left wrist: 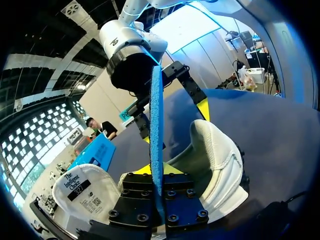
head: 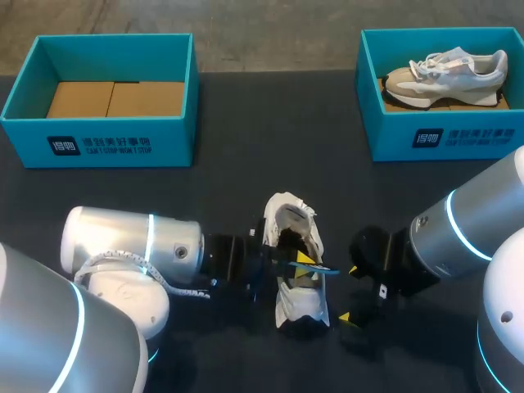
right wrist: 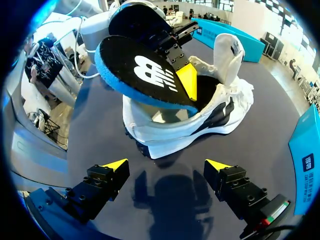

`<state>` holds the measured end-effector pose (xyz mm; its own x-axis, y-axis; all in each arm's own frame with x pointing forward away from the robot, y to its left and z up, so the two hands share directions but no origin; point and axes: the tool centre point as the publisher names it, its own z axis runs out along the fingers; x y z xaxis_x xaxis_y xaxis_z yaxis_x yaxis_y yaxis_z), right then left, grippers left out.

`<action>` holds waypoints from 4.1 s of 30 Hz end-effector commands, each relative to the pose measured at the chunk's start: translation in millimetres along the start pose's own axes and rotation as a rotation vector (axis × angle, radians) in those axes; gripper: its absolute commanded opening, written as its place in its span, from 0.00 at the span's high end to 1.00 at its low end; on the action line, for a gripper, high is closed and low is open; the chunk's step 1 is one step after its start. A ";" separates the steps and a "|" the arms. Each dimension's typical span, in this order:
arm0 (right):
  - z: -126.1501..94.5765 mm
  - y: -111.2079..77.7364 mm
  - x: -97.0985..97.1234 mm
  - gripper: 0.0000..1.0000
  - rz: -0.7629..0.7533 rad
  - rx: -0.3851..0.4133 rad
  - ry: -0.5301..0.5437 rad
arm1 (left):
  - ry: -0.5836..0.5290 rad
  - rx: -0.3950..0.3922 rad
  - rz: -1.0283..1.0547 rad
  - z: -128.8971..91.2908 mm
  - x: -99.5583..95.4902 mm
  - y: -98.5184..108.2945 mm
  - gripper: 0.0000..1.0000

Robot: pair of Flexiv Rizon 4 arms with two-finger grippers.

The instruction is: Take the shoe out of the shoebox, open the shoe tongue, remove and reinsert the insole, then place the shoe into the shoebox

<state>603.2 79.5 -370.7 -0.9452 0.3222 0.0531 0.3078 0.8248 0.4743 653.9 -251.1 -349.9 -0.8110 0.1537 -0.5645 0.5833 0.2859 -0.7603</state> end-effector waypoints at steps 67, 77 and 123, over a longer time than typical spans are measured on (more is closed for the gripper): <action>-0.5 -0.4 1.7 0.00 0.001 -0.001 -0.003 | -0.042 0.086 0.249 -4.1 16.5 -44.7 1.00; -0.5 -0.4 1.7 0.00 0.001 -0.001 -0.003 | -0.048 0.028 0.243 -1.6 10.5 -26.9 1.00; -0.5 -0.4 1.7 0.00 0.001 -0.001 -0.003 | -0.023 0.082 0.282 -8.0 16.8 -49.0 1.00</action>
<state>603.2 79.5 -370.8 -0.9452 0.3222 0.0532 0.3078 0.8248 0.4743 615.0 -252.4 -318.5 -0.6248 0.1974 -0.7554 0.7807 0.1449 -0.6079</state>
